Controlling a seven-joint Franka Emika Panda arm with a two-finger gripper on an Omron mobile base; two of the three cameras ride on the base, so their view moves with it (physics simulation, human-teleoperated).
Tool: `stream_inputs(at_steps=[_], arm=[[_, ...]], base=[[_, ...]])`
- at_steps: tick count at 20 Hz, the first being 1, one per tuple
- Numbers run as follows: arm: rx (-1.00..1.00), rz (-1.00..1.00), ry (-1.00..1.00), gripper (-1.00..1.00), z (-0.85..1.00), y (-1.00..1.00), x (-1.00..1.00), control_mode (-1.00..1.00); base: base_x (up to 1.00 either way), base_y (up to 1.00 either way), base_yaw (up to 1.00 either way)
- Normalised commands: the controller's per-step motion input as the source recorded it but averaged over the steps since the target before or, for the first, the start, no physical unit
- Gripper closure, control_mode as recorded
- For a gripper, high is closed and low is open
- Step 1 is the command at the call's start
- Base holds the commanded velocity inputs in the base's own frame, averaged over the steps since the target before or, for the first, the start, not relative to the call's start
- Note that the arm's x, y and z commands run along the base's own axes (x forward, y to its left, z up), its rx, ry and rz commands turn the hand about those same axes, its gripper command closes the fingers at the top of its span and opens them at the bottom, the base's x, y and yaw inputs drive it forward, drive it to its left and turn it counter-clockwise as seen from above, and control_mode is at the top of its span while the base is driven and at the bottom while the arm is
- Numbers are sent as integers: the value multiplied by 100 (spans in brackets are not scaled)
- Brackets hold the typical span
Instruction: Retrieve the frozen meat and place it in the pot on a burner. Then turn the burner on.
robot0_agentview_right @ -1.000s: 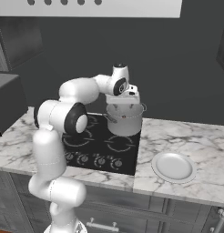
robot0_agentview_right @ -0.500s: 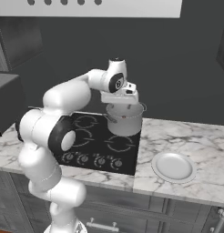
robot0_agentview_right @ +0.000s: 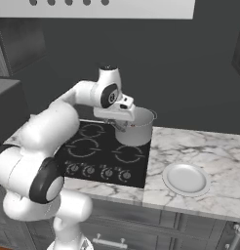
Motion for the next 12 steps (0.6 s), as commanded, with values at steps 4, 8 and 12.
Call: stream_inputs(at_steps=[4, 8, 12], arm=[[2, -12, 0, -100, -14, 9, -77, -100], [0, -5, 1, -100, -17, 21, -56, -100], [1, 0, 0, -100, -14, 19, -15, -100]], base=[[0, 0, 0], [0, 0, 0], [0, 0, 0]])
